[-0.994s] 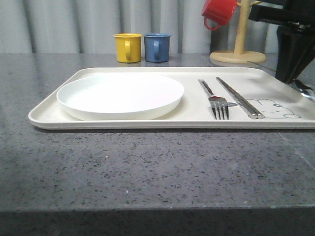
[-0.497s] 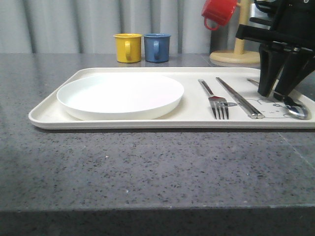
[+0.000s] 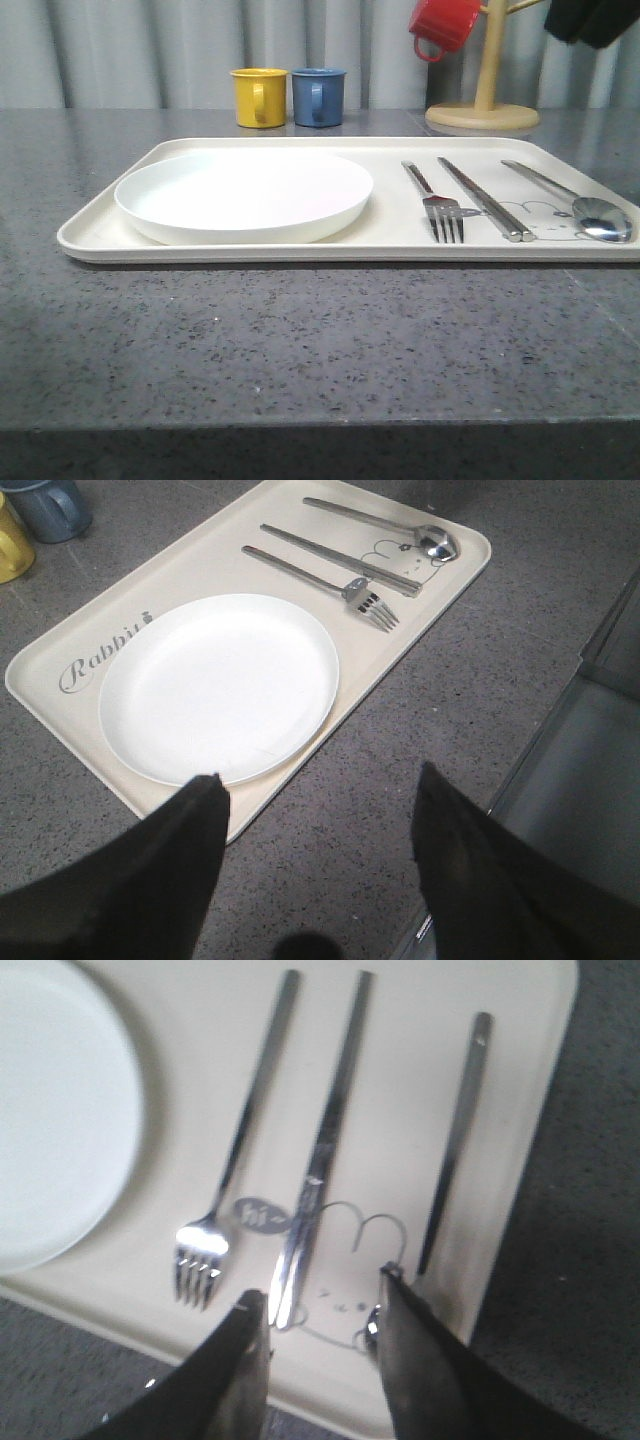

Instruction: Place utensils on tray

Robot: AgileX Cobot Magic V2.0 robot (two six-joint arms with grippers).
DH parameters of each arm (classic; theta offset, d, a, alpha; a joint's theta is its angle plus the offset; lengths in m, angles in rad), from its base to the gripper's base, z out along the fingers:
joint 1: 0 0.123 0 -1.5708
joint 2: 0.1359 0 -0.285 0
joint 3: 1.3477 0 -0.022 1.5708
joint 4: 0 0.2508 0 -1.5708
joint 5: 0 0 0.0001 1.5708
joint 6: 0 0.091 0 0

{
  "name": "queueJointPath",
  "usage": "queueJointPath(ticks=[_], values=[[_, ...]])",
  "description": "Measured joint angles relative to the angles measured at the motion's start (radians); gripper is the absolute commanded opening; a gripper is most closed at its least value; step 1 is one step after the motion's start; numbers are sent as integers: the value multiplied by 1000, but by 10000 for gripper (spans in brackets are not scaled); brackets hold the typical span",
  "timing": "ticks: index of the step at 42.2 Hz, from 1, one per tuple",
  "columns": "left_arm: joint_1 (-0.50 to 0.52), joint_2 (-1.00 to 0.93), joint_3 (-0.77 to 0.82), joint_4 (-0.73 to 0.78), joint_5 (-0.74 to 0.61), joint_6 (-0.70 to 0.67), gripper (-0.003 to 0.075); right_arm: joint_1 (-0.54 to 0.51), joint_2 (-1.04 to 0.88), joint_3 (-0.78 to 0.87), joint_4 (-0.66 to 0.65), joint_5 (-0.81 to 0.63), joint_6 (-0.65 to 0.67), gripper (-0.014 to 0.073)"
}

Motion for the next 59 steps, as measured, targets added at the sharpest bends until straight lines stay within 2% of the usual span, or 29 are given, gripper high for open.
queueJointPath(ticks=[8,29,38,50,54,59], values=[[0,0,0,0,0,0,408,103,-239,158,3,-18,-49,304],[0,0,0,0,0,0,408,112,-800,607,-52,-109,-73,304],[0,0,0,0,0,0,408,112,-920,674,-73,-113,-73,304],[0,0,0,0,0,0,408,112,-943,675,-73,-155,-71,301],[0,0,0,0,0,0,397,112,-943,675,-73,-163,-71,237],[0,0,0,0,0,0,279,112,-943,675,-73,-169,-71,82]])
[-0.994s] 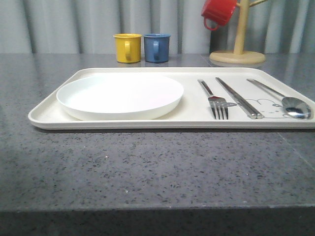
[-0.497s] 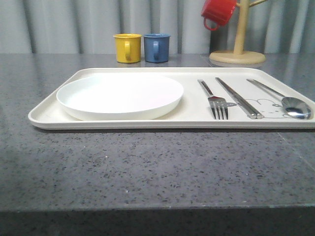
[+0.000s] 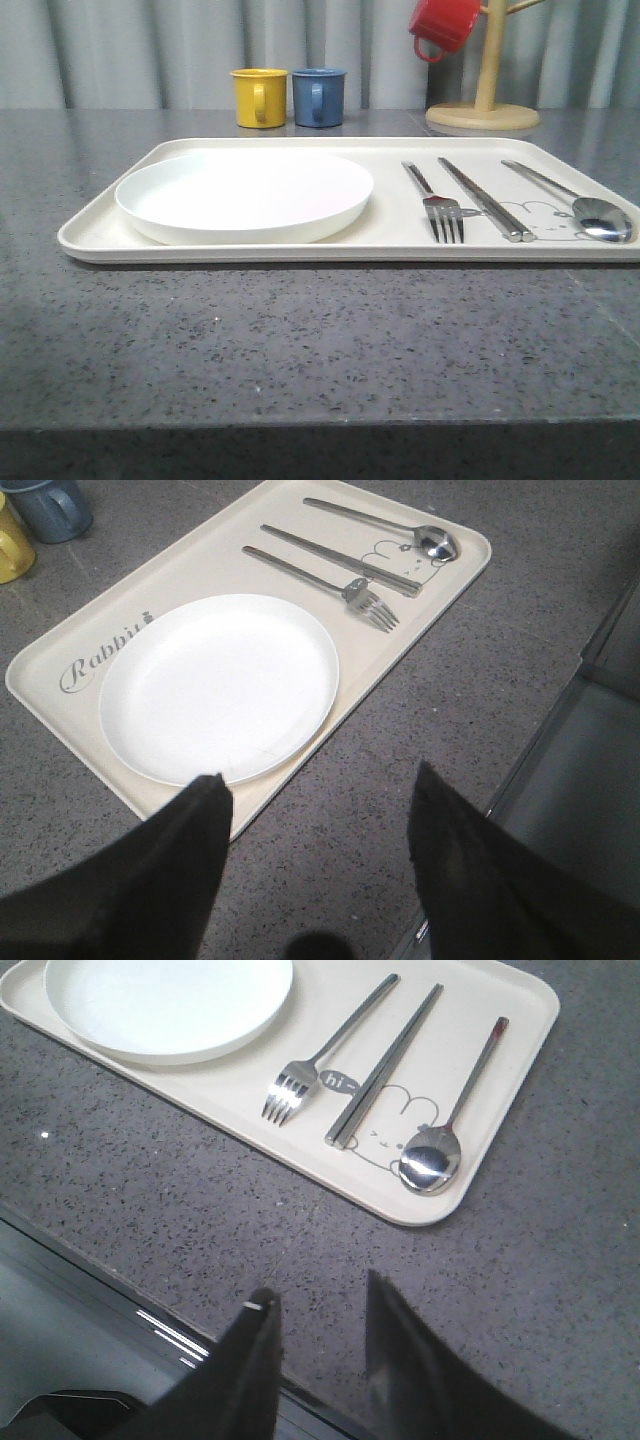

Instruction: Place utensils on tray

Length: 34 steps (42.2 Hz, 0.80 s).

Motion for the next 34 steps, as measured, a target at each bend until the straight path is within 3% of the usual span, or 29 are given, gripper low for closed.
queueJointPath(ticks=[7,10,34], values=[[0,0,0,0,0,0,48,0,0,0,0,-3,0,-108],[0,0,0,0,0,0,-20,0,0,0,5,-4,0,-110],[0,0,0,-12,0,0,-20,0,0,0,7,-27,0,-113]])
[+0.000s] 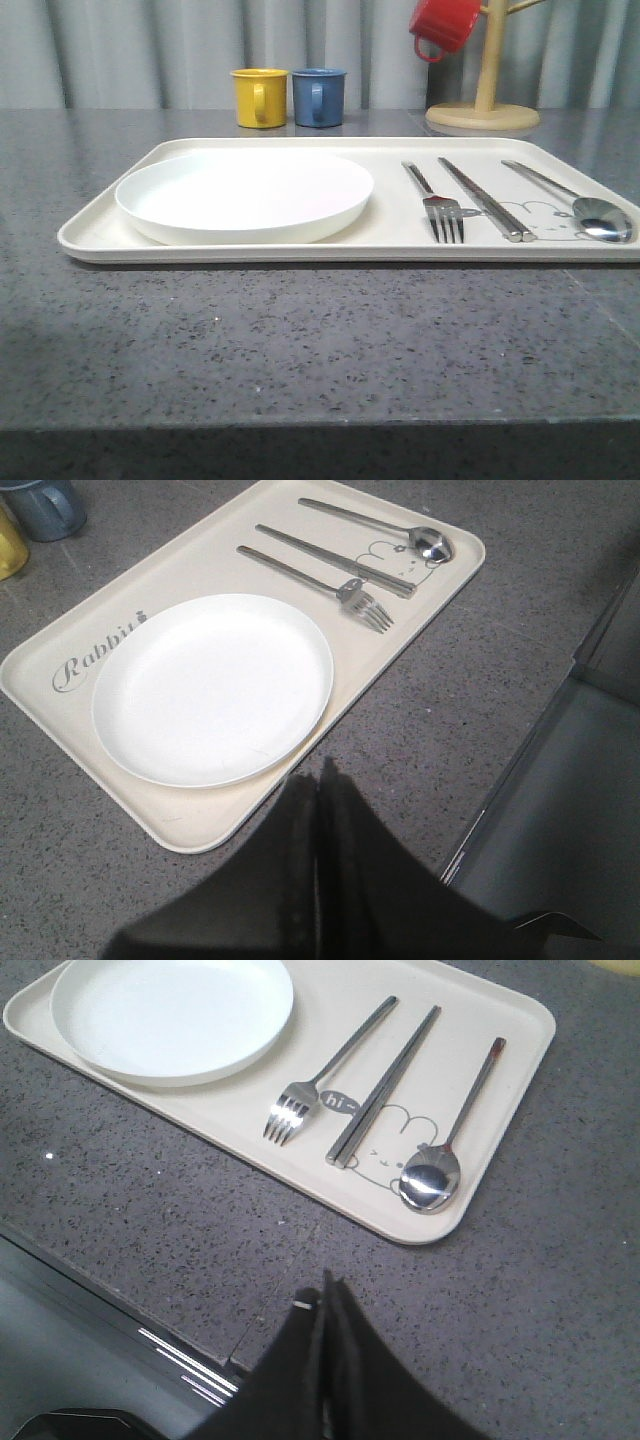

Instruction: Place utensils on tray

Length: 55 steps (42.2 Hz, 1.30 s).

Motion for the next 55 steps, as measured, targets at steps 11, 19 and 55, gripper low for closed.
queueJointPath(ticks=[11,19,55], values=[[0,0,0,0,0,0,-20,0,0,0,0,-2,0,-113],[10,-40,9,-2,-2,0,-20,0,0,0,0,-2,0,-113],[693,-705,920,-83,-840,0,-20,0,0,0,0,-2,0,-113]])
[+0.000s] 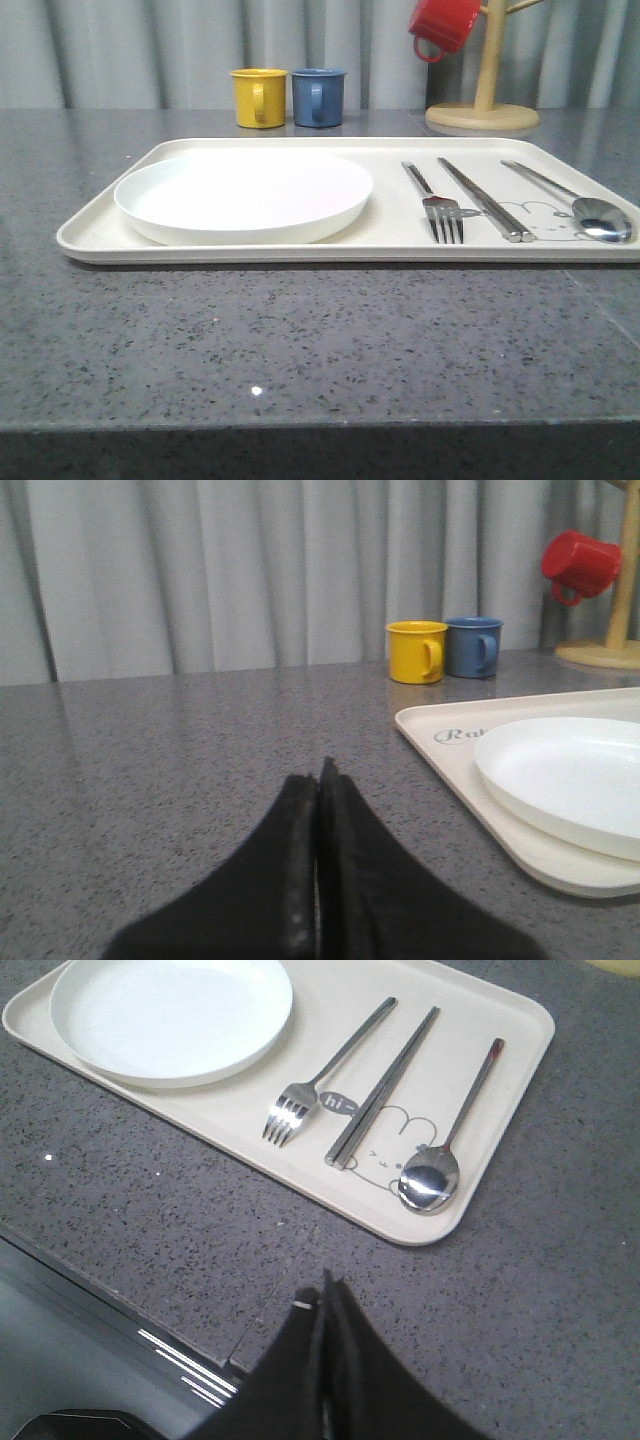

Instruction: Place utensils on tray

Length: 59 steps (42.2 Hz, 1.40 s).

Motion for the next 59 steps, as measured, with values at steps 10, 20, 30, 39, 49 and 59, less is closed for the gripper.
queueJointPath(ticks=[10,20,30,39,49,59], values=[[46,-11,8,-12,-18,0,-20,0,0,0,2,0,0,-113],[46,-11,8,-12,-18,0,-20,0,0,0,2,0,0,-113],[46,-11,8,-12,-18,0,-20,0,0,2,4,0,0,-113],[46,-11,8,-12,-18,0,-20,0,0,2,4,0,0,-113],[46,-11,8,-12,-18,0,-20,0,0,2,4,0,0,-113],[46,-11,8,-12,-18,0,-20,-15,-43,49,-21,-69,0,-113]])
